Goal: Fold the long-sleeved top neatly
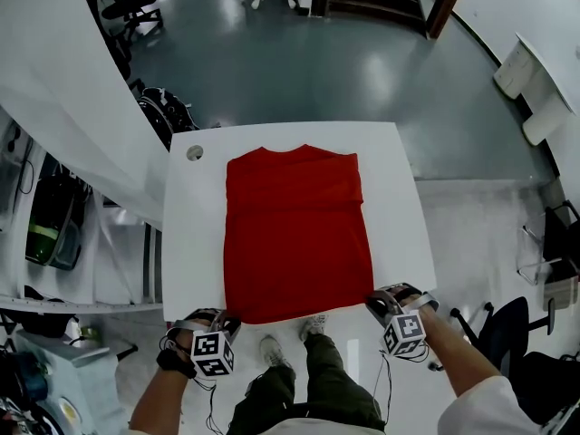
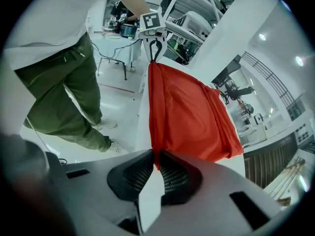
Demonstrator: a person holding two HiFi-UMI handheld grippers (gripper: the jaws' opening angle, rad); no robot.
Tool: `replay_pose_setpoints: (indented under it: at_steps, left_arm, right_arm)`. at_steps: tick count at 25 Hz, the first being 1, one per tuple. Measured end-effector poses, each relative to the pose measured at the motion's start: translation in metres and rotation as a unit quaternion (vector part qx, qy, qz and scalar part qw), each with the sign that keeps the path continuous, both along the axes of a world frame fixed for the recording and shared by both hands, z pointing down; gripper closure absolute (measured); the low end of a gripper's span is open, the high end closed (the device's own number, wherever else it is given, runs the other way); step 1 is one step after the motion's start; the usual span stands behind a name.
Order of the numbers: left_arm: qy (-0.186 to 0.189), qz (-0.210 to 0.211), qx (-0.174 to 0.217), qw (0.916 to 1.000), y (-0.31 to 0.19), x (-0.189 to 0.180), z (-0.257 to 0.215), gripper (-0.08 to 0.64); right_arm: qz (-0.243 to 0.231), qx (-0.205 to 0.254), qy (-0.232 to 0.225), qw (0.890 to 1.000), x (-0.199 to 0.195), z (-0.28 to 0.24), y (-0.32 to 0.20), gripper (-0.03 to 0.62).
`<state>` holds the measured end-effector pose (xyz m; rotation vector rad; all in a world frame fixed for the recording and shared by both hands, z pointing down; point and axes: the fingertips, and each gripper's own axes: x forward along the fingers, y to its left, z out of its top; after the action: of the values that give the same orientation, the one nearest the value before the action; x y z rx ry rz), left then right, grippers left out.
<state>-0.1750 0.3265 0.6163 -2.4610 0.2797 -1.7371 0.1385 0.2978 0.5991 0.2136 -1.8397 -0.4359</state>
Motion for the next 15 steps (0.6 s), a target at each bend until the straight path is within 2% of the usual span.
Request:
replay_pose_setpoints:
  at_steps: [5, 8, 15]
  left_arm:
    - [0.009, -0.005, -0.027, 0.9996, 0.02, 0.005, -0.004, 0.523]
    - [0.024, -0.021, -0.041, 0.9986, 0.022, 0.007, -0.013, 0.523]
    - [0.064, -0.076, -0.062, 0.9931, -0.024, 0.009, -0.053, 0.523]
  right_arm:
    - [0.012, -0.013, -0.008, 1.0, 0.009, -0.005, 0.014, 0.543]
    - [0.03, -0.022, -0.029, 0.999, 0.012, -0.014, 0.012, 0.543]
    - [0.083, -0.046, -0.09, 0.991, 0.014, -0.044, -0.029, 0.543]
